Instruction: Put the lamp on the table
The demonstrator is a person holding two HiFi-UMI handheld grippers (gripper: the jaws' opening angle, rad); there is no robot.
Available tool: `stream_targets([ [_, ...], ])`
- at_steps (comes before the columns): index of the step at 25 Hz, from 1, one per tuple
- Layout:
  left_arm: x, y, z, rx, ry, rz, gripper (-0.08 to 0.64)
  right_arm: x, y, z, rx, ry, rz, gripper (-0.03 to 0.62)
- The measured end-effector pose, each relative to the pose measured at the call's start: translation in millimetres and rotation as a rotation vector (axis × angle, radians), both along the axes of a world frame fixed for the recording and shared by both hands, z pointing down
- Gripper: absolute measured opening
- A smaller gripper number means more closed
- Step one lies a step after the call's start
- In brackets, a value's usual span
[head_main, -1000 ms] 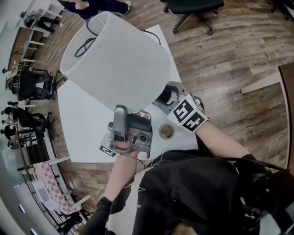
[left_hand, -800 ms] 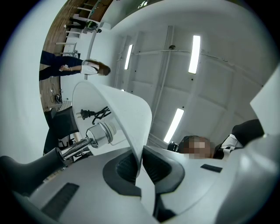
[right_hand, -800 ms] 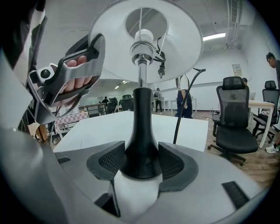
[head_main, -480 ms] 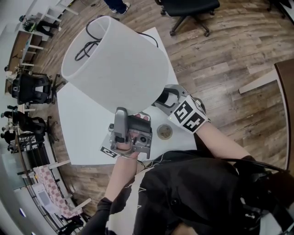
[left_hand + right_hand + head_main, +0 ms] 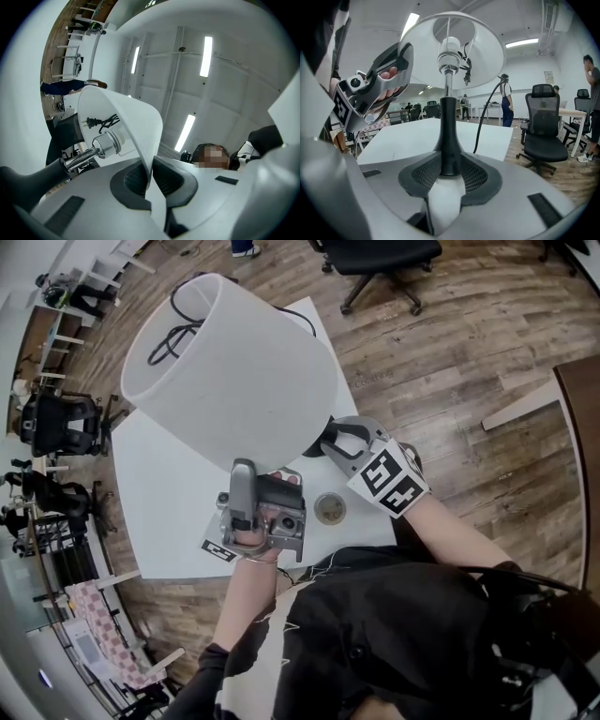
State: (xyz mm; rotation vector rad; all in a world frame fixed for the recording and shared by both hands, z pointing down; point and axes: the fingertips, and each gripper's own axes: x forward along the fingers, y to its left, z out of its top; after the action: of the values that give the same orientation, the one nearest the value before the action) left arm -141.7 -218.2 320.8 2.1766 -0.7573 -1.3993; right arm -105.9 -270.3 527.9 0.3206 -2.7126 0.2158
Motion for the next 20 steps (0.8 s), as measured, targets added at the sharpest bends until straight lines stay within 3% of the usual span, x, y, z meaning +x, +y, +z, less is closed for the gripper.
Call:
stream_targets([
  [3,-1,-2,1,0.0,0.0,-0.004,0.015,9,-4,-4,-0.027,0.0,0.03,0.065],
  [5,-2,-3,-1,-0.001,0.001,-0.007,0.015,14,-5,-8,-0.049,-0.02,0.047,0.048],
  [10,-1,-2,-3,-0.009,0.0,-0.019,0.015,30,-7,-20,-0.101,-0.089,0.093,0.035],
  [20,4,-7,1,-0.055,-0.027,-0.058,0.015,66,-12,-30,-0.114,-0.125,0.139,0.031],
])
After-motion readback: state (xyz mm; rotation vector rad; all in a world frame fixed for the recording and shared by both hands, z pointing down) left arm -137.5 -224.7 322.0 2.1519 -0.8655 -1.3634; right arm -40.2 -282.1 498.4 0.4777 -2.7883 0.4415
